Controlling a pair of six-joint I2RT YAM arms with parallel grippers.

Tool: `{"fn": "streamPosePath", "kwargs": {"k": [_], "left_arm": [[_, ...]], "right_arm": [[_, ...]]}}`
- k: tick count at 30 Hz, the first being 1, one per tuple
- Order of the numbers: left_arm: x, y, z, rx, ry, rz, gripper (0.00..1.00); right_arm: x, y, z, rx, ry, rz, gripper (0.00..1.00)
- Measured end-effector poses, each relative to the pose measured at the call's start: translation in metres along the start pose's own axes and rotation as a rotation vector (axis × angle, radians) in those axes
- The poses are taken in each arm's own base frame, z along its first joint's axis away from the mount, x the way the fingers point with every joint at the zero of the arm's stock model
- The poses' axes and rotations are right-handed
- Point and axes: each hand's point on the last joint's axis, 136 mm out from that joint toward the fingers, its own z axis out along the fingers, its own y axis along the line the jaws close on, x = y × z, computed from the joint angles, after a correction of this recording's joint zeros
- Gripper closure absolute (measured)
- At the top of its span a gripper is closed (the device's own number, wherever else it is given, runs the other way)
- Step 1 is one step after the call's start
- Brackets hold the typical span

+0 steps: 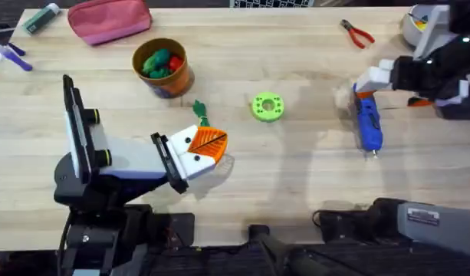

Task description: Pick up the gripper from the table and insert it into the empty holder that is missing its gripper. Then pick up a screw, insert it into the mounting hole, and use the screwdriver to tighten it. Finally, clean up the table by picking up the vegetable and placing it into the bucket.

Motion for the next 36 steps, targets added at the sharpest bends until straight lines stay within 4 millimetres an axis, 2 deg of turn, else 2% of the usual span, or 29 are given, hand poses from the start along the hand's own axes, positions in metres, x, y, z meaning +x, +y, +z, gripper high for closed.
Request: {"fn": "streamPosePath", "kwargs": {"k": [5, 14, 19, 36], "left_arm": [[0.000, 0.000, 0.000, 0.000, 0.000, 0.000, 0.986], [0.000, 0.000, 0.000, 0.000, 0.000, 0.000, 0.986], [0.000, 0.000, 0.000, 0.000, 0.000, 0.000, 0.986], [0.000, 0.000, 0.000, 0.000, 0.000, 0.000, 0.986]], "right_arm": [[0.002, 0.003, 0.025, -0.001, 0.082, -0.072, 0.008], [-0.003, 0.007, 0.061, -0.009, 0.145, -0.158, 0.008], [0.002, 0.007, 0.079, -0.011, 0.199, -0.186, 0.010], [-0.002, 0.004, 0.096, -0.014, 0.208, -0.218, 0.094]]}}
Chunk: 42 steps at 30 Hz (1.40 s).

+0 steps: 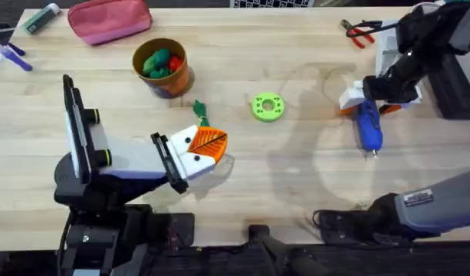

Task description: Pick up the gripper from the table and insert it into the empty holder that is missing its gripper. Then pick up a screw, insert it into the mounting hole, and use the screwdriver to tighten it. Finally, clean up the table by picking up the vegetable and placing it into the bucket.

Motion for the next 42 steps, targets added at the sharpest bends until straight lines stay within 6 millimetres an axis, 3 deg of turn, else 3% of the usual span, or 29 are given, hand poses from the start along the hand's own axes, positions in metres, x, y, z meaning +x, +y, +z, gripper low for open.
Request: {"fn": "streamPosePath", "kwargs": {"k": [3, 6, 11, 12, 21, 25, 28, 32, 42], "left_arm": [[0.000, 0.000, 0.000, 0.000, 0.000, 0.000, 0.986], [0.000, 0.000, 0.000, 0.000, 0.000, 0.000, 0.986], [0.000, 0.000, 0.000, 0.000, 0.000, 0.000, 0.986], [0.000, 0.000, 0.000, 0.000, 0.000, 0.000, 0.986], [0.000, 0.000, 0.000, 0.000, 0.000, 0.000, 0.986], [0.000, 0.000, 0.000, 0.000, 0.000, 0.000, 0.986], [0.000, 0.000, 0.000, 0.000, 0.000, 0.000, 0.986], [0.000, 0.000, 0.000, 0.000, 0.000, 0.000, 0.986], [0.000, 0.000, 0.000, 0.000, 0.000, 0.000, 0.986]], "right_arm": [[0.000, 0.001, 0.002, -0.008, 0.005, -0.008, 0.150], [0.000, 0.006, 0.003, -0.034, 0.006, -0.018, 0.324], [-0.003, 0.004, 0.006, -0.018, 0.001, -0.030, 0.901], [-0.004, 0.002, 0.007, -0.010, 0.001, -0.026, 0.963], [0.000, 0.002, 0.005, -0.001, 0.019, -0.032, 0.975], [-0.003, 0.009, -0.007, 0.004, 0.005, -0.057, 0.976], [-0.016, 0.020, -0.035, 0.013, -0.089, -0.085, 0.976], [-0.032, 0.044, -0.088, 0.013, -0.269, -0.115, 0.976], [-0.052, 0.123, -0.219, -0.119, -0.749, -0.157, 0.976]]}}
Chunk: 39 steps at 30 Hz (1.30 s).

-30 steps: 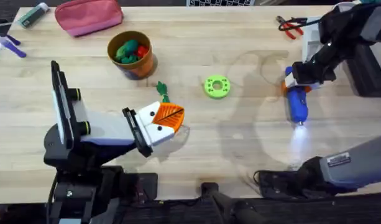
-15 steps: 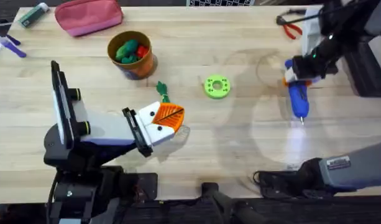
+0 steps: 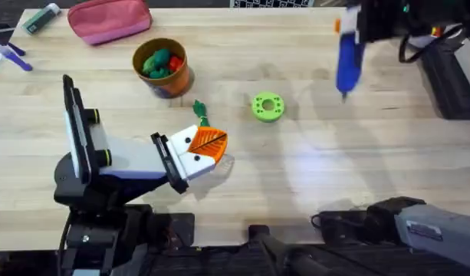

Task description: Pick up the gripper from the table and insert it into the empty holder that is missing its gripper. Then pick up a screw, insert it into the mounting hole, and use the screwdriver to tighten it. Finally, clean up the table by picking up the vegetable and placing it into the bucket.

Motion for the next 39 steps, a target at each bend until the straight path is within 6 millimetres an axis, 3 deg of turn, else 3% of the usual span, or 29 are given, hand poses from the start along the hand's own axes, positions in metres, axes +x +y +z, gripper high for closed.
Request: {"fn": "streamPosePath", "kwargs": {"k": [3, 8, 14, 18, 26, 32, 39], "left_arm": [[0.000, 0.000, 0.000, 0.000, 0.000, 0.000, 0.986], [0.000, 0.000, 0.000, 0.000, 0.000, 0.000, 0.986], [0.000, 0.000, 0.000, 0.000, 0.000, 0.000, 0.986], [0.000, 0.000, 0.000, 0.000, 0.000, 0.000, 0.986], [0.000, 0.000, 0.000, 0.000, 0.000, 0.000, 0.986], [0.000, 0.000, 0.000, 0.000, 0.000, 0.000, 0.986], [0.000, 0.000, 0.000, 0.000, 0.000, 0.000, 0.986]], "right_arm": [[-0.031, 0.031, -0.027, -0.074, -0.164, 0.003, 0.976], [-0.062, 0.080, -0.072, -0.216, -0.354, -0.015, 0.976], [-0.079, 0.135, -0.122, -0.438, -0.505, -0.060, 0.976], [-0.088, 0.160, -0.150, -0.555, -0.606, -0.081, 0.976], [-0.077, 0.200, -0.174, -0.825, -0.783, -0.148, 0.976], [-0.051, 0.234, -0.187, -1.079, -0.807, -0.279, 0.976], [-0.025, 0.262, -0.219, -1.383, -0.863, -0.488, 0.976]]}}
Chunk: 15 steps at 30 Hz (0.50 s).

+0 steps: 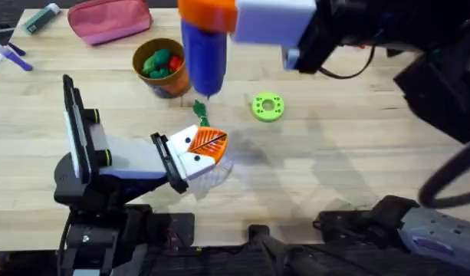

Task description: Pick up the gripper from the table and insert it into the empty holder that is missing its gripper. Then pick up a screw, insert it into the mounting hole, and use the screwdriver to tighten it. Finally, clean up the table by picking up the vegetable and placing it into the bucket.

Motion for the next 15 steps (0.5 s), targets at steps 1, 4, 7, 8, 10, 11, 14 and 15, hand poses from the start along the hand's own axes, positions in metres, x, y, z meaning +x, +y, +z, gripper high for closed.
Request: {"fn": "streamPosePath", "kwargs": {"k": [1, 4, 7, 8, 10, 11, 14, 15], "left_arm": [[0.000, 0.000, 0.000, 0.000, 0.000, 0.000, 0.986], [0.000, 0.000, 0.000, 0.000, 0.000, 0.000, 0.986], [0.000, 0.000, 0.000, 0.000, 0.000, 0.000, 0.986], [0.000, 0.000, 0.000, 0.000, 0.000, 0.000, 0.986], [0.000, 0.000, 0.000, 0.000, 0.000, 0.000, 0.986], [0.000, 0.000, 0.000, 0.000, 0.000, 0.000, 0.986], [0.000, 0.000, 0.000, 0.000, 0.000, 0.000, 0.986], [0.000, 0.000, 0.000, 0.000, 0.000, 0.000, 0.986]], "right_arm": [[0.001, 0.005, 0.001, -0.038, -0.001, -0.008, 0.976], [0.008, 0.022, 0.006, -0.148, 0.012, -0.009, 0.976], [0.018, 0.037, 0.013, -0.235, 0.030, -0.003, 0.976], [0.021, 0.042, 0.014, -0.260, 0.035, -0.004, 0.976], [0.026, 0.048, 0.017, -0.297, 0.040, -0.011, 0.976], [0.028, 0.051, 0.018, -0.311, 0.042, -0.017, 0.976], [0.031, 0.055, 0.019, -0.340, 0.042, -0.044, 0.976], [0.032, 0.056, 0.019, -0.347, 0.043, -0.050, 0.976]]}}
